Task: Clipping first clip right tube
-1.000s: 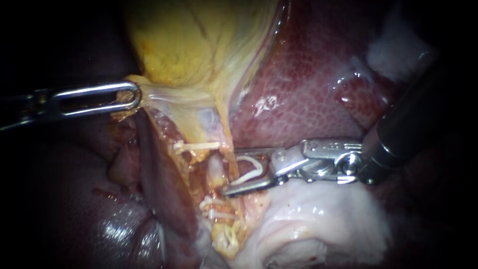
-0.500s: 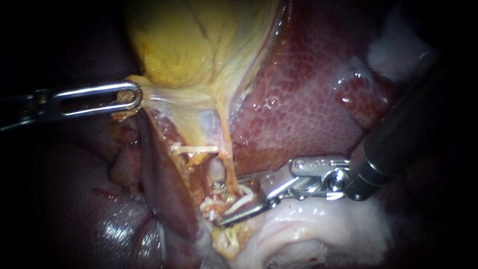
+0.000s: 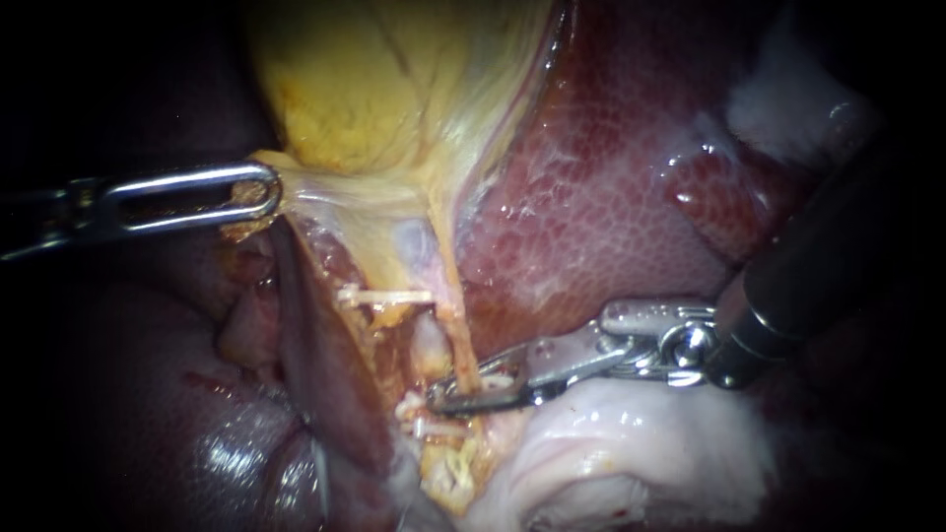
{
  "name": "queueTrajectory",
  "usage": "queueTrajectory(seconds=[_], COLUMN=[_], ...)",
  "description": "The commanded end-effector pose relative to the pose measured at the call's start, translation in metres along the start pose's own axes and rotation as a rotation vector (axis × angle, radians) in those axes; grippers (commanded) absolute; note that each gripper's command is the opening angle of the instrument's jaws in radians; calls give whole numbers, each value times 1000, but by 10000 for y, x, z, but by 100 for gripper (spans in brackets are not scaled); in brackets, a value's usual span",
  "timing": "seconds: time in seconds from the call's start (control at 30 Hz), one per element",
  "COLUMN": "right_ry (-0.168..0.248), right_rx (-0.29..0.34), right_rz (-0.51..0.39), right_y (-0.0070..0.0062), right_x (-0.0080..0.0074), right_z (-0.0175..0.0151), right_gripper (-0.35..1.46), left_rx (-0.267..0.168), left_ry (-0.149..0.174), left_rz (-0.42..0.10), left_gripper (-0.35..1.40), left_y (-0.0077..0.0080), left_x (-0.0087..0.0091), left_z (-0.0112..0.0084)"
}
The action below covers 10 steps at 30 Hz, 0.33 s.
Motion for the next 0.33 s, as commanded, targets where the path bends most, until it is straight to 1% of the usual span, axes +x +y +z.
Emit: queueTrajectory(seconds=[0.03, 0.23, 0.27, 0.3, 0.33], right_ry=[1, 1, 1, 7, 13], right_rx=[0, 0, 0, -11, -25], right_rz=[1, 2, 2, 3, 3], right_y=[0, -1, 0, 0, 1], right_x=[1, 2, 2, 3, 4], right_z=[0, -1, -1, -1, -2], right_gripper=[-35, -35, -29, -1, 20], left_rx=[0, 0, 0, 0, 0], left_ry=[0, 0, 0, 0, 0], left_rz=[0, 0, 0, 0, 0], left_gripper=[-35, -35, -35, -35, -35], left_y=[0, 0, 0, 0, 0], left_x=[0, 0, 0, 0, 0], left_z=[0, 1, 1, 1, 1])
